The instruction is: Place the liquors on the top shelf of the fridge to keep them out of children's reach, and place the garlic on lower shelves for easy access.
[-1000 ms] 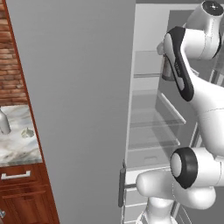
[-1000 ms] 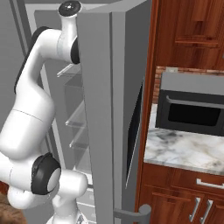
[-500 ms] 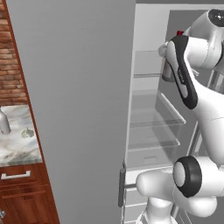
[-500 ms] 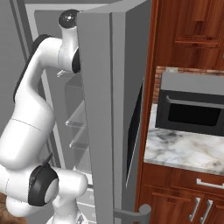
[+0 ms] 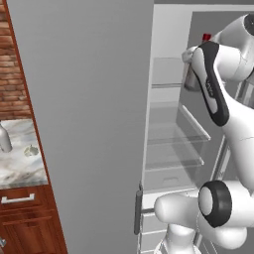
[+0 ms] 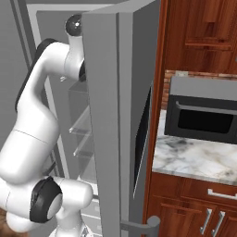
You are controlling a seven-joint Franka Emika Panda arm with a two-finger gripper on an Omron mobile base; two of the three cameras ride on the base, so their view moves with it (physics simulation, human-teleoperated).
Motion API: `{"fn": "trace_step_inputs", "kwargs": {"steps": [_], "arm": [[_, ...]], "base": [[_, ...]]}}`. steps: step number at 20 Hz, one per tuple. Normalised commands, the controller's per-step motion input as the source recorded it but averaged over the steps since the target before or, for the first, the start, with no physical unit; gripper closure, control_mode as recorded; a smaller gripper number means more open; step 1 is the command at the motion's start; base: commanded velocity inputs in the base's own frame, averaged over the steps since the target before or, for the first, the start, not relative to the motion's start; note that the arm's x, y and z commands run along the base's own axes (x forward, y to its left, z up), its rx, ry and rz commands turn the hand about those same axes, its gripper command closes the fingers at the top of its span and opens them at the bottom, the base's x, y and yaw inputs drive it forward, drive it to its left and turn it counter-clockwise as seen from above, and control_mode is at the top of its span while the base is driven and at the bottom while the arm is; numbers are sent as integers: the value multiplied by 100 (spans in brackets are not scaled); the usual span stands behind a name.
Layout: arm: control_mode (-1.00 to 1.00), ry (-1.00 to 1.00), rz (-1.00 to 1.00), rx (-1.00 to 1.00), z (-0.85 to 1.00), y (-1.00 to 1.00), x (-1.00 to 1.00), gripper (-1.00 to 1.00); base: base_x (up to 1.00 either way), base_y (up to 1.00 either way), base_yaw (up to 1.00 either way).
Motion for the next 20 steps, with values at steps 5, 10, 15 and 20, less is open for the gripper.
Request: {"fn": "trace_step_inputs", "kwargs": {"steps": [5, 10, 15, 20], "arm": [[-100, -24, 0, 0, 16, 0, 8, 100], [-100, -32, 0, -2, 4, 11, 0, 100], [-100, -15, 0, -1, 0, 14, 8, 100], [-100, -1, 0, 0, 0, 11, 45, 100]], "base": [[0, 0, 0], [0, 0, 0], [0, 0, 0], [0, 0, 0]]}}
